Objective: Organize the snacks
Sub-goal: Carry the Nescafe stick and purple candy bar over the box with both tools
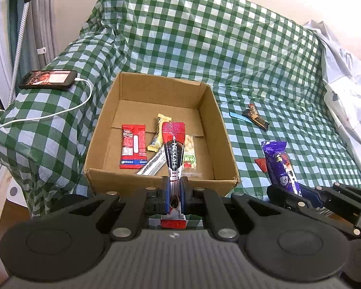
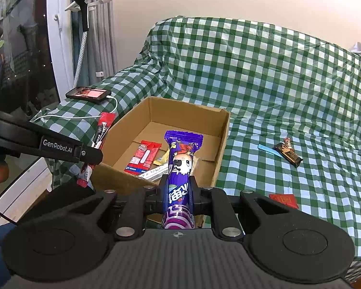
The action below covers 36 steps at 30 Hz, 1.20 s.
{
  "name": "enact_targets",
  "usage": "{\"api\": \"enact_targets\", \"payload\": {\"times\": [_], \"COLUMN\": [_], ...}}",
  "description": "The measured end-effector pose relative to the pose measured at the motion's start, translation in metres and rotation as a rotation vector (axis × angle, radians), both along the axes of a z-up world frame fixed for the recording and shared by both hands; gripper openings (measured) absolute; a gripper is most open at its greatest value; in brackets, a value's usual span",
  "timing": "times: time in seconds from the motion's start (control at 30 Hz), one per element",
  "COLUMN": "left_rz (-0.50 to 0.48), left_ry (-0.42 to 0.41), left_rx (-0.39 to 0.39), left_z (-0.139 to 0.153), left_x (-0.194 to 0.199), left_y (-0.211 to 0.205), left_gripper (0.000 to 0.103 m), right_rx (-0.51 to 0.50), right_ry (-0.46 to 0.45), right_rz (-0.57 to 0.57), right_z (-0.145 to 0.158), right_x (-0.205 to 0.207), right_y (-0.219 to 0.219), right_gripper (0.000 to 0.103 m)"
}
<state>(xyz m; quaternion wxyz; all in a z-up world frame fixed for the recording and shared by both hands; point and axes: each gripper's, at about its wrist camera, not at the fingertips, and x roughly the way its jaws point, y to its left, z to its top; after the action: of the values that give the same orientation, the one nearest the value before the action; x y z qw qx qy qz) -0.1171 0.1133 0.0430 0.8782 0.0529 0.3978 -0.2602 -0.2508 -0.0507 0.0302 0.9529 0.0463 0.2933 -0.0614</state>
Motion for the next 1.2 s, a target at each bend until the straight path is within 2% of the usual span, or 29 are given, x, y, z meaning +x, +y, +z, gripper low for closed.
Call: {"api": "enact_targets", "payload": {"times": [0.67,1.2], "left_rz": [0.018,0.067], "left_ry": [0.034,0.064], "left_rx": [-0.006,-0.021], "left_z": [-0.008,-0.019], "left_x": [0.011,0.04], "left_y": [-0.002,0.006], "left_gripper": [0.009,0.009], "right_rx": [-0.004,-0.025], "right_ry": [0.047,0.099], "right_rz": [0.004,0.0], "right_z": [-0.009,-0.013], "right_x": [0.012,0.041], "right_y": [-0.001,0.002], "right_gripper": [0.016,0.016]}}
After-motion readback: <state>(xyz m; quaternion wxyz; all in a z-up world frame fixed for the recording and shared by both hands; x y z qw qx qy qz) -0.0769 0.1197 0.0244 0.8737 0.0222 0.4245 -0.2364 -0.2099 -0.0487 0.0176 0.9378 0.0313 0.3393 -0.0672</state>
